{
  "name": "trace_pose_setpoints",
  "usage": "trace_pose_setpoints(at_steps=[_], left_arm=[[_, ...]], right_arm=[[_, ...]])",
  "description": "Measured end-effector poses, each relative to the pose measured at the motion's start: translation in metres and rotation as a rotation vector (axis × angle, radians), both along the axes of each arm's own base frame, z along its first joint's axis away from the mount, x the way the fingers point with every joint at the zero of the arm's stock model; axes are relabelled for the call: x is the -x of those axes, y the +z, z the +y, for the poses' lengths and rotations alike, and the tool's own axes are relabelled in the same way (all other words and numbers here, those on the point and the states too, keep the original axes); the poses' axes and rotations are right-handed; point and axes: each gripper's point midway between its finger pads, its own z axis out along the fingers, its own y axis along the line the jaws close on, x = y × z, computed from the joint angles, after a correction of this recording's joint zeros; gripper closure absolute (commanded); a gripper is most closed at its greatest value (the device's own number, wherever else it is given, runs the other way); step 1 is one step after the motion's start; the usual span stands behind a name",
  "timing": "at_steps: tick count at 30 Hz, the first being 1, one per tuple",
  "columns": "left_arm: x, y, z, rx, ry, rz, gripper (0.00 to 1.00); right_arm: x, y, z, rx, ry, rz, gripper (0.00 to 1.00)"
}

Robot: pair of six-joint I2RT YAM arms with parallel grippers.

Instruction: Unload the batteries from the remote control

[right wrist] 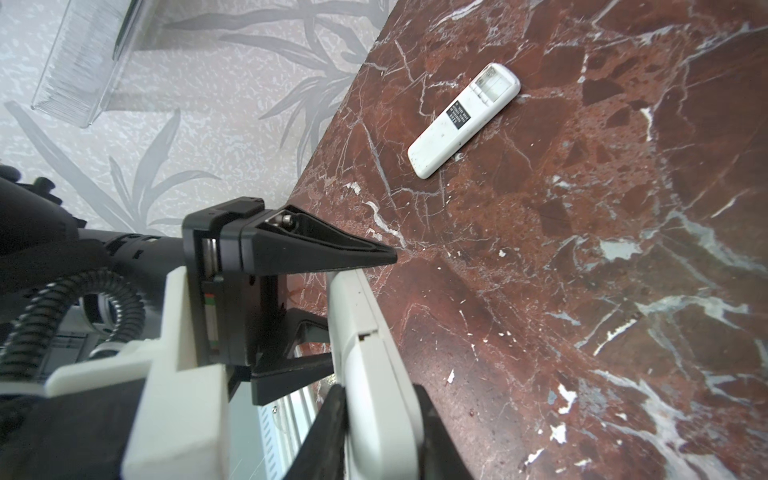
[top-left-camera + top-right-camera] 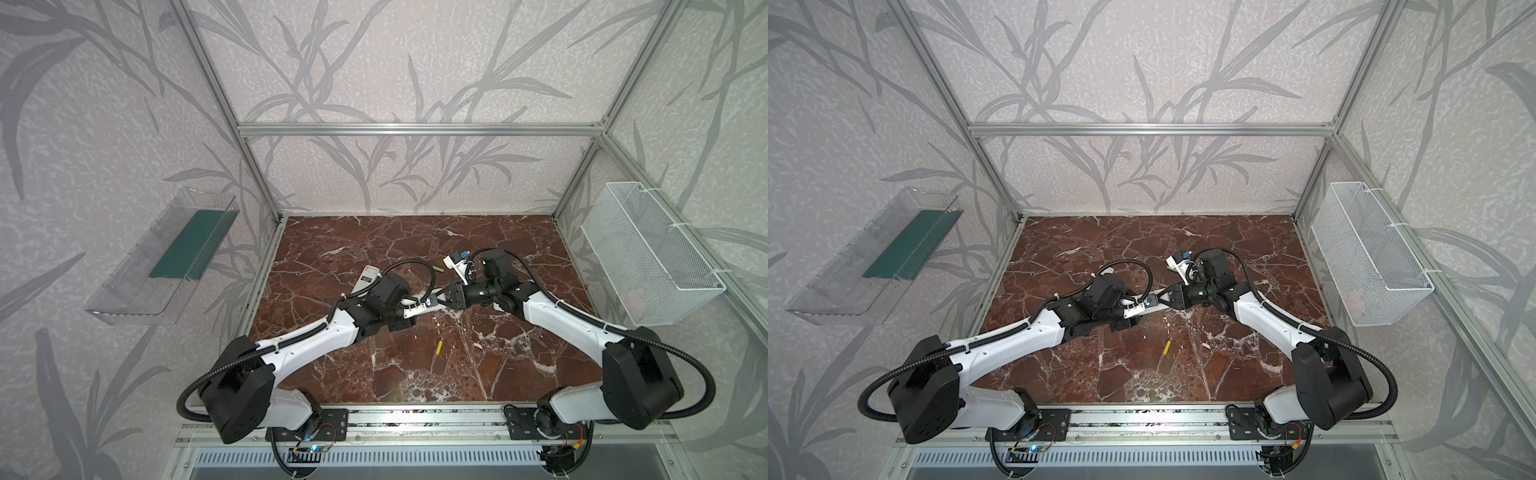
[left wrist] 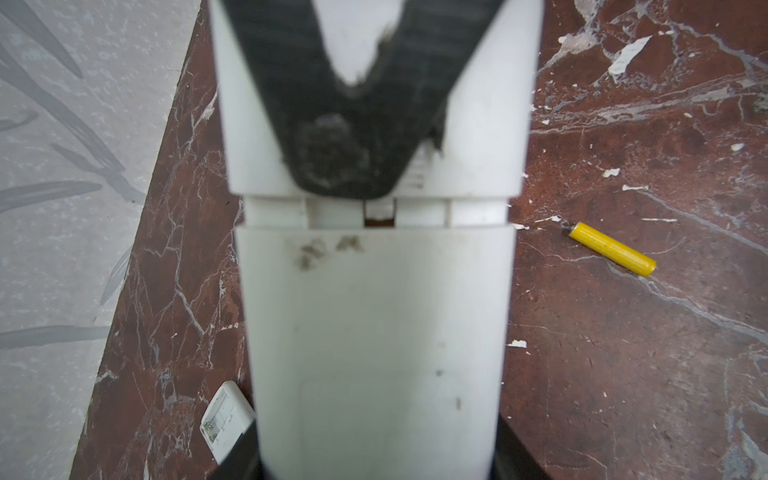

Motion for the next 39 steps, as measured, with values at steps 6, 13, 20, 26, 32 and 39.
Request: trace_pose_setpoints(at_steps=[6, 13, 20, 26, 32, 39], left_arm=[[-0.003, -0.001, -0.003, -0.013, 0.017, 0.033, 0.95], [-0.003, -0.007, -0.001, -0.034, 0.027, 0.061, 0.95], [0.0, -0.016, 0.002, -0.06, 0.037, 0.097, 0.95], [-0.001, -0.018, 0.001, -0.069, 0.042, 0.111, 0.95], [-0.003, -0.019, -0.001, -0.069, 0.054, 0.125, 0.97], [-0.002, -0.017, -0.002, -0.06, 0.05, 0.126, 0.97]], right_arm=[[-0.007, -0.004, -0.006, 0.023, -0.04, -0.006, 0.59], [-0.01, -0.007, -0.007, 0.035, -0.056, -0.008, 0.66], [-0.01, -0.011, -0.01, 0.055, -0.066, -0.005, 0.79], [-0.01, -0.012, -0.01, 0.058, -0.066, -0.001, 0.86], [-0.011, -0.012, -0.012, 0.057, -0.071, 0.003, 0.86], [-0.013, -0.011, -0.017, 0.039, -0.082, 0.021, 0.82]])
